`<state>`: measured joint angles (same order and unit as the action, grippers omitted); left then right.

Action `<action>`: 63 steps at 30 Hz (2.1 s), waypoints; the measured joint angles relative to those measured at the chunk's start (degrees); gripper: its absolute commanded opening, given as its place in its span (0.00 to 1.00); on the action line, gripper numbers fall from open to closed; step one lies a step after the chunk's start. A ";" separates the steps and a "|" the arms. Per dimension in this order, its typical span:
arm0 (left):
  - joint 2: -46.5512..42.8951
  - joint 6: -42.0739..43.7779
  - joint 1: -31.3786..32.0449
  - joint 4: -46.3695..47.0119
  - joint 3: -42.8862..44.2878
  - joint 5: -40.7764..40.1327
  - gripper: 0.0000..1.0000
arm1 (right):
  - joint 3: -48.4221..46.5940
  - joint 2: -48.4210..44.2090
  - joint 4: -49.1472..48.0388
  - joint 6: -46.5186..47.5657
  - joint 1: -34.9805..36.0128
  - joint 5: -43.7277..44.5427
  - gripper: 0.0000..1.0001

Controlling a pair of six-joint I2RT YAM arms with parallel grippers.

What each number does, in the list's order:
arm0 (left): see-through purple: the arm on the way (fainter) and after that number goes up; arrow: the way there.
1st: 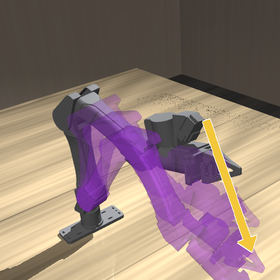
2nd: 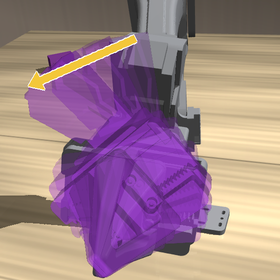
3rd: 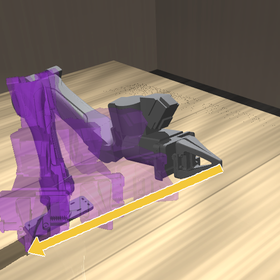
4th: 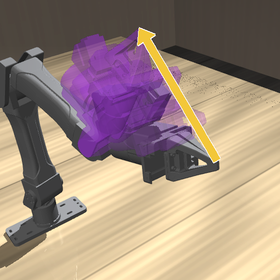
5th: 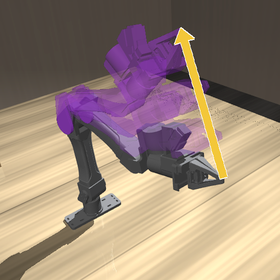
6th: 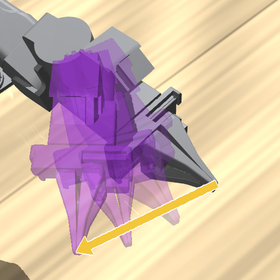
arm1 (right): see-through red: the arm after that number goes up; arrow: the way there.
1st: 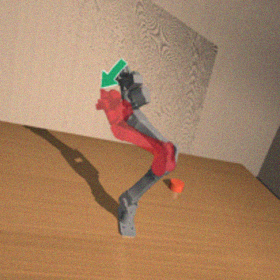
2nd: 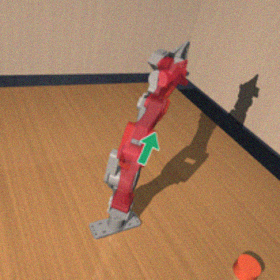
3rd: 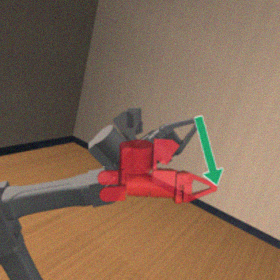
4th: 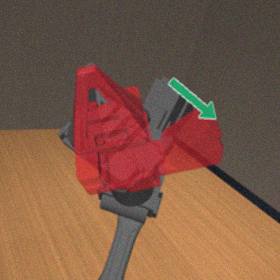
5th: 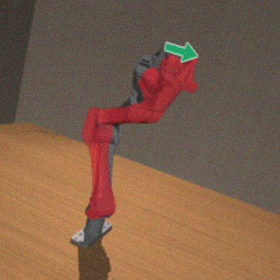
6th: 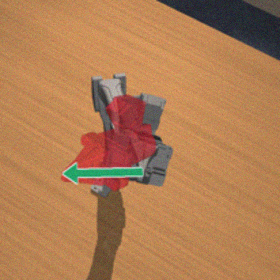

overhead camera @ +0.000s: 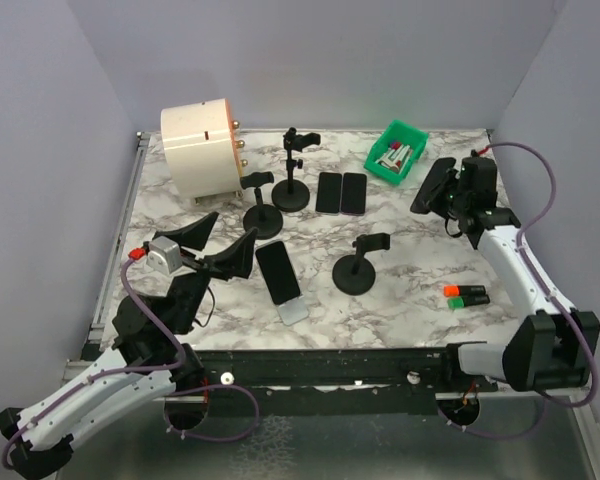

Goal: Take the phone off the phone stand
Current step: Place the phone at the center of the board.

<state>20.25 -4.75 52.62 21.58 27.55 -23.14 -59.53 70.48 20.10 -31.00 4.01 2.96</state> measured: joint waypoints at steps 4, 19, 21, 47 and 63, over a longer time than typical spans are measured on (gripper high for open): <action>-1.53 0.33 0.00 -1.53 -0.85 -0.52 0.99 | 1.97 7.21 -2.58 -1.99 -0.55 -9.57 0.00; -1.31 -1.66 0.00 -7.74 0.31 -0.96 0.99 | 0.20 28.70 -9.84 -3.56 -1.88 -29.75 0.00; -0.42 -1.70 0.00 -8.48 0.83 -1.01 0.99 | -0.09 30.51 -9.92 -3.65 -1.86 -30.32 0.00; 0.74 -0.90 0.00 -9.73 0.85 -1.01 0.99 | -17.81 46.86 -5.01 3.69 -3.39 -35.52 0.26; 1.20 -1.05 0.00 -9.75 0.85 -0.96 0.99 | -11.93 43.47 -8.96 1.29 -3.28 -29.44 0.56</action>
<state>21.45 -5.80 52.62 11.84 28.40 -24.10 -71.46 113.95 11.14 -29.71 0.73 -26.48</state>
